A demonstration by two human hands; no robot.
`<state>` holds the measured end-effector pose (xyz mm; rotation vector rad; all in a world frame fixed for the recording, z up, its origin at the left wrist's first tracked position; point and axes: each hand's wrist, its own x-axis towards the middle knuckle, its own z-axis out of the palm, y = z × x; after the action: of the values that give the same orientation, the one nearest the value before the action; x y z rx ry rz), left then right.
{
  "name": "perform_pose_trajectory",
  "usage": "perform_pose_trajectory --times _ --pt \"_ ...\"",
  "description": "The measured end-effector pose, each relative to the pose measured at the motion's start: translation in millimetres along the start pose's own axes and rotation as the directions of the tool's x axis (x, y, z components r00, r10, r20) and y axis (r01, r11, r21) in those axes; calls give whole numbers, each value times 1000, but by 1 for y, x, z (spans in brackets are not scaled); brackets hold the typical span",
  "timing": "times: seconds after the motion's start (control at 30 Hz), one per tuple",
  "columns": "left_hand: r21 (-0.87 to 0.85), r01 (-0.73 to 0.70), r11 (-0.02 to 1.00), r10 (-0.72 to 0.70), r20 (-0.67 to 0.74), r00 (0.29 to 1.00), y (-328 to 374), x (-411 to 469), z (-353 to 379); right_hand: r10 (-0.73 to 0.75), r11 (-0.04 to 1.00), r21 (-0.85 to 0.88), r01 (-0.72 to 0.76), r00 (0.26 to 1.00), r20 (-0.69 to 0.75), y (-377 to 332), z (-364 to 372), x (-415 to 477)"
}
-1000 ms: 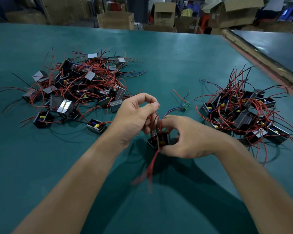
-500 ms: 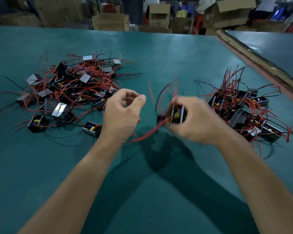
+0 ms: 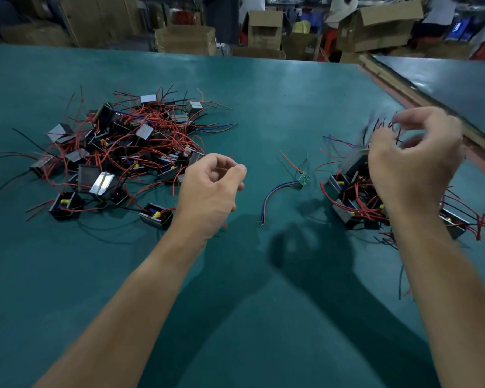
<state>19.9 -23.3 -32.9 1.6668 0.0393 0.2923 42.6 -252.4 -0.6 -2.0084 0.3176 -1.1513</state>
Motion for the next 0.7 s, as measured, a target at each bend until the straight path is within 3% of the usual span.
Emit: perform_pose_trajectory --times 0.07,0.17,0.27,0.4,0.5,0.57,0.7 --pt "16 1 1000 -2 30 1000 -1 -1 1 -58 998 45 50 979 193 -1 5 -6" --pt "76 -15 997 9 78 997 -4 -1 3 -104 988 -47 146 864 492 -1 15 -20" --pt "141 -53 989 34 132 991 -7 -2 3 -105 980 -64 188 767 633 4 20 -26" --pt "287 -108 952 50 203 978 -13 -3 4 -62 968 -72 239 509 858 8 23 -32" --pt "412 -173 895 66 261 963 -17 -5 4 -65 962 -46 270 389 919 7 25 -39" --pt "476 -214 853 70 301 951 -18 -6 4 -65 963 -36 267 363 929 8 26 -41" --pt "482 -234 844 73 329 941 -20 -5 2 -68 970 -31 242 388 919 12 31 -43"
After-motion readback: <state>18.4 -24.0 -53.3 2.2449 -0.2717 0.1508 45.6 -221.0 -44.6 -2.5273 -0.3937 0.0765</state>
